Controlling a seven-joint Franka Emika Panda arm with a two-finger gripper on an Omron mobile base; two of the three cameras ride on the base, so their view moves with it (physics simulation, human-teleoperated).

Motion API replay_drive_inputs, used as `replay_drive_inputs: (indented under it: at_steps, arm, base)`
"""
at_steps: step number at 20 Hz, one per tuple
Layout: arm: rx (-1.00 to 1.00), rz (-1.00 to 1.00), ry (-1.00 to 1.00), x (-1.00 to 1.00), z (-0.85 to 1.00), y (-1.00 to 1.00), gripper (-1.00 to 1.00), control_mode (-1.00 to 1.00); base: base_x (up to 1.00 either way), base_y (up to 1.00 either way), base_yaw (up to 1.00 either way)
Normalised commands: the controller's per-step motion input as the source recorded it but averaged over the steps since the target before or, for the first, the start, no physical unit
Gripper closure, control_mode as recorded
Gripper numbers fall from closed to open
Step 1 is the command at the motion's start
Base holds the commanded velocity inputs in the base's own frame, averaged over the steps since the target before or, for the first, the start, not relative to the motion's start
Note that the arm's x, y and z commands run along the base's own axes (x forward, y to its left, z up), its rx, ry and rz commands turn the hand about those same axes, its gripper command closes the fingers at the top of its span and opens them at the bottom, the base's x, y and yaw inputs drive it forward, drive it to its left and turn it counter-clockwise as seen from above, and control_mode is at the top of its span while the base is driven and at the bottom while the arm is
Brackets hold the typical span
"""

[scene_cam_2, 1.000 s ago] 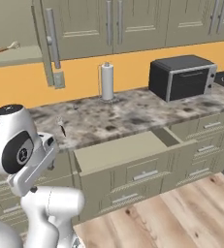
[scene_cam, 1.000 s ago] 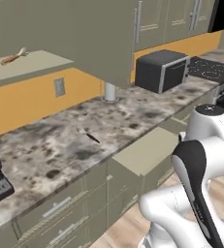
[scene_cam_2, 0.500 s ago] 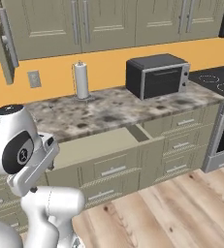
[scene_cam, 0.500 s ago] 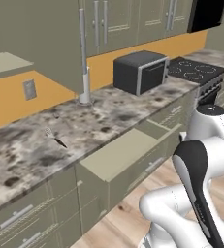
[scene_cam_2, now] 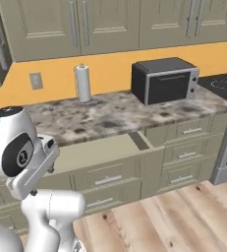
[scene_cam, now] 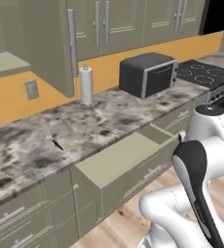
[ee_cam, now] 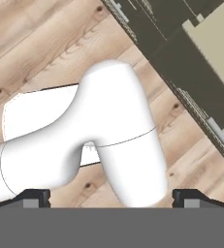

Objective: Organize the utensils by type. Pick up the wooden spoons from the counter and place them in the open cabinet. Then pick up the metallic utensils from the counter and place them in the open drawer.

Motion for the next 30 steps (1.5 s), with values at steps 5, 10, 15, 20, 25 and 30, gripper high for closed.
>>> replay_drive_inputs:
  at_steps: [5,10,15,20,25,30]
  arm:
    - [0.0,0.0,0.0,0.0,0.0,0.0,-1.0,1.0]
    - [0.0,0.0,0.0,0.0,0.0,0.0,-1.0,1.0]
    - [0.0,0.0,0.0,0.0,0.0,0.0,-1.0,1.0]
    - [0.0,0.0,0.0,0.0,0.0,0.0,-1.0,1.0]
    - [0.0,0.0,0.0,0.0,0.0,0.0,-1.0,1.0]
    - [0.0,0.0,0.0,0.0,0.0,0.0,-1.0,1.0]
  base:
    - [0.41,-0.23,0.36]
    - [0.49,-0.28,0.39]
    - [0.44,-0.31,0.41]
    - [0.28,-0.27,0.39]
    - [0.02,-0.28,0.2]
    - [0.0,-0.39,0.1]
